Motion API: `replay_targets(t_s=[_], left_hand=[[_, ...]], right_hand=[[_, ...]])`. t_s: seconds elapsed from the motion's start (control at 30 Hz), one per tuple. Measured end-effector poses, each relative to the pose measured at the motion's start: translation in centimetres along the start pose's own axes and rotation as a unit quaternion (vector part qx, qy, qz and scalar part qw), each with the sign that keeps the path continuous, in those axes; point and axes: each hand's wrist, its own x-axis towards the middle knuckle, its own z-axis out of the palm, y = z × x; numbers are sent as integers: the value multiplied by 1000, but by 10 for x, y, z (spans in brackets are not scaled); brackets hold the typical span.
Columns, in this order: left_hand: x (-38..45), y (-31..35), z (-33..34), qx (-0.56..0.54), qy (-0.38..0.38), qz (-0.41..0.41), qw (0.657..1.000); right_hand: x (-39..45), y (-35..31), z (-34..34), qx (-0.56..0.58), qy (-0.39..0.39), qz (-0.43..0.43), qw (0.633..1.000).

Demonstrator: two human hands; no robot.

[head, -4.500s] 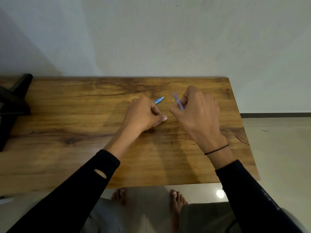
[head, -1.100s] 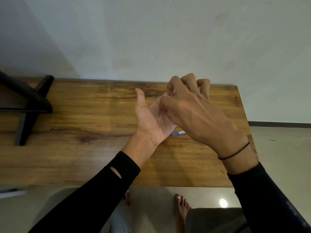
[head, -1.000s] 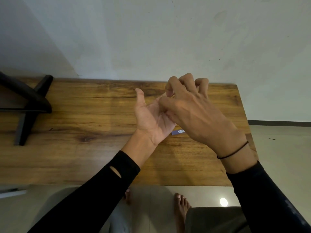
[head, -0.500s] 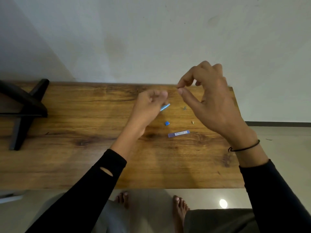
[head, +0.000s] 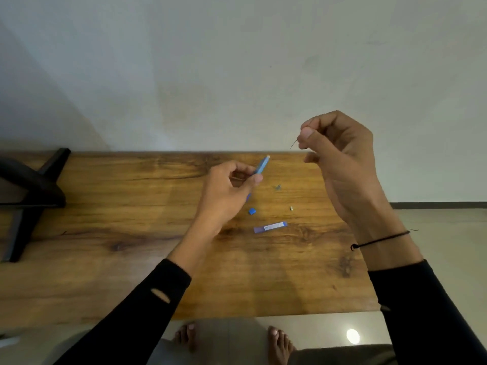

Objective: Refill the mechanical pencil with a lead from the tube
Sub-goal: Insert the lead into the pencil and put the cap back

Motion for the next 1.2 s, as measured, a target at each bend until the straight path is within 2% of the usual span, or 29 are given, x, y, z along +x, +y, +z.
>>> replay_targets(t_s=[0.07,0.17,0.47,1.2], left_hand=[[-11,12,4,-173,-47,-2,984],[-24,23,10,-236,-88,40,967],[-27,34,6,-186,-80,77,976],[-23,30,5,-165,-72,96,979]], right_hand=[[0,-7,-1,96,10,38,995],[-1,-15,5,148,1,54,988],[-2,-24,16,18,-6,3,1000],[-1,-11,14,-65,-13,-30,997]])
